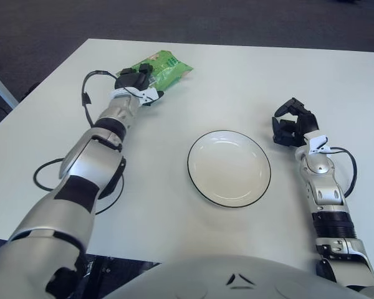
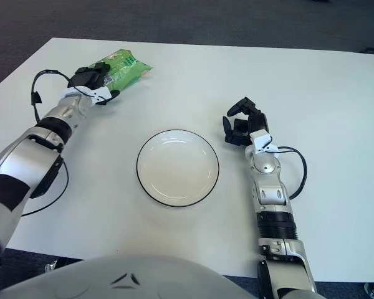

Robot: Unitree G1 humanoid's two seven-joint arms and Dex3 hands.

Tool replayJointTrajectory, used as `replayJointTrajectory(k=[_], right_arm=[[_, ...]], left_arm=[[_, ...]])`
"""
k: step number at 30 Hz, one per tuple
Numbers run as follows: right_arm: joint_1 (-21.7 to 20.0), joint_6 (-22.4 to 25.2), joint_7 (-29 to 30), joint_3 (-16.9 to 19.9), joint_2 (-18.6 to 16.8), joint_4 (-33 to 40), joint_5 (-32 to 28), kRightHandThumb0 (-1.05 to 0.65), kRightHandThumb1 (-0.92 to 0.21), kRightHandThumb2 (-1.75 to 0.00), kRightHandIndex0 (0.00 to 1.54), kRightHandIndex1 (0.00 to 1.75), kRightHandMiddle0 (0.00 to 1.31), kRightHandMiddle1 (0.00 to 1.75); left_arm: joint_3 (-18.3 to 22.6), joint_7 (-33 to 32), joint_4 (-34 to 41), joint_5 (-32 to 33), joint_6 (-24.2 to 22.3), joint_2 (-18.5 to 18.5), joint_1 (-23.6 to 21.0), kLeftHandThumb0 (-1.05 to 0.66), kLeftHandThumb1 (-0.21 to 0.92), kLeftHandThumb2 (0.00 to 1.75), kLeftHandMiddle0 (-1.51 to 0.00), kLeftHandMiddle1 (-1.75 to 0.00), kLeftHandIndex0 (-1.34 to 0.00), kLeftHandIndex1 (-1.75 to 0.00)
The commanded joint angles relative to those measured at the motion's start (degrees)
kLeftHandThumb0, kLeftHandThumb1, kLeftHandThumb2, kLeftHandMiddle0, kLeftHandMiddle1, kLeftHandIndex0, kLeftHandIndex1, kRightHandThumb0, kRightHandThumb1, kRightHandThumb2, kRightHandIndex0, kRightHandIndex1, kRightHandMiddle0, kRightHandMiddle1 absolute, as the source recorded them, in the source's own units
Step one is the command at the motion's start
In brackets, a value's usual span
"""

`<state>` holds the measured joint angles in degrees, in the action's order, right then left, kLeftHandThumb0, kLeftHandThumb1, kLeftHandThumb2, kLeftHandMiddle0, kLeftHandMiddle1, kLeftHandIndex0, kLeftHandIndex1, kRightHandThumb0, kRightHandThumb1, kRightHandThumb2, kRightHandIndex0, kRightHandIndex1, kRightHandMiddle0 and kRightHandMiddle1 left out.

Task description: Put the snack into the plate.

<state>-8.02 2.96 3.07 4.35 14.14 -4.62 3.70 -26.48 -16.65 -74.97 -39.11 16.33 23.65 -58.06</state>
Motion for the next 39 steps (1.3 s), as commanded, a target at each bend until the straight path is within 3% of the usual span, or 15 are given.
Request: replayJointTrajectory(k=[1, 7, 11, 17, 26, 31, 35, 39], right_arm=[[4.80, 4.42, -1.04, -1.30, -1.44, -2.57, 0.57, -0.44, -0.46, -1.14, 1.21, 1.75, 0.50, 1.75], [5.11, 4.90, -1.09, -1.38, -1.37, -1.52, 0.73, -0.44, -0.45, -1.15, 1.22, 1.75, 0.51, 1.75], [5.55, 4.63, -1.06, -1.34, -1.27, -0.92, 0.85, -0.44, -0.46, -1.14, 1.22, 1.75, 0.50, 1.75], [6.01, 4.88, -1.21, -1.49, -1.33, 0.01, 0.82, -0.44, -0.45, -1.14, 1.21, 1.75, 0.51, 1.75], [6.07, 5.41, -1.07, -1.60, -1.19, 0.30, 0.92, -0.44, -0.45, -1.14, 1.20, 1.75, 0.51, 1.75], [5.97, 5.20, -1.20, -1.56, -1.00, 0.30, 0.87, -0.44, -0.46, -1.14, 1.21, 1.75, 0.50, 1.75], [5.88, 4.85, -1.36, -1.47, -0.84, -0.10, 0.74, -0.44, -0.45, -1.14, 1.22, 1.75, 0.51, 1.75], [5.74, 4.61, -1.42, -1.35, -0.76, -0.58, 0.61, -0.44, -0.45, -1.15, 1.23, 1.75, 0.51, 1.75]], left_arm=[[-1.41, -1.18, 2.73, -1.54, 6.01, 5.55, 3.73, -1.05, 0.92, 0.90, -0.26, -0.79, 0.00, -1.04], [-1.70, -3.82, 7.10, -1.93, 11.67, 8.73, 6.32, -1.05, 0.92, 0.91, -0.30, -0.81, 0.00, -1.13], [0.15, -3.35, 14.52, -0.25, 17.21, 12.66, 10.94, -1.03, 0.92, 0.88, -0.32, -0.85, -0.03, -1.16], [2.24, -1.70, 21.27, 0.80, 19.82, 16.51, 15.83, -1.01, 0.92, 0.84, -0.34, -0.88, -0.06, -1.17], [5.63, 1.50, 30.13, 1.59, 20.24, 20.79, 22.38, -0.99, 0.92, 0.74, -0.37, -0.91, -0.07, -1.17], [7.77, 4.31, 34.55, 2.76, 19.25, 21.60, 24.86, -0.98, 0.92, 0.69, -0.37, -0.83, -0.07, -1.15], [9.17, 6.23, 36.97, 3.97, 18.32, 21.05, 25.94, -0.96, 0.92, 0.64, -0.36, -0.75, -0.07, -1.15], [9.88, 8.29, 39.10, 4.92, 15.88, 18.10, 25.00, -0.95, 0.92, 0.61, -0.35, -0.69, -0.07, -1.14]])
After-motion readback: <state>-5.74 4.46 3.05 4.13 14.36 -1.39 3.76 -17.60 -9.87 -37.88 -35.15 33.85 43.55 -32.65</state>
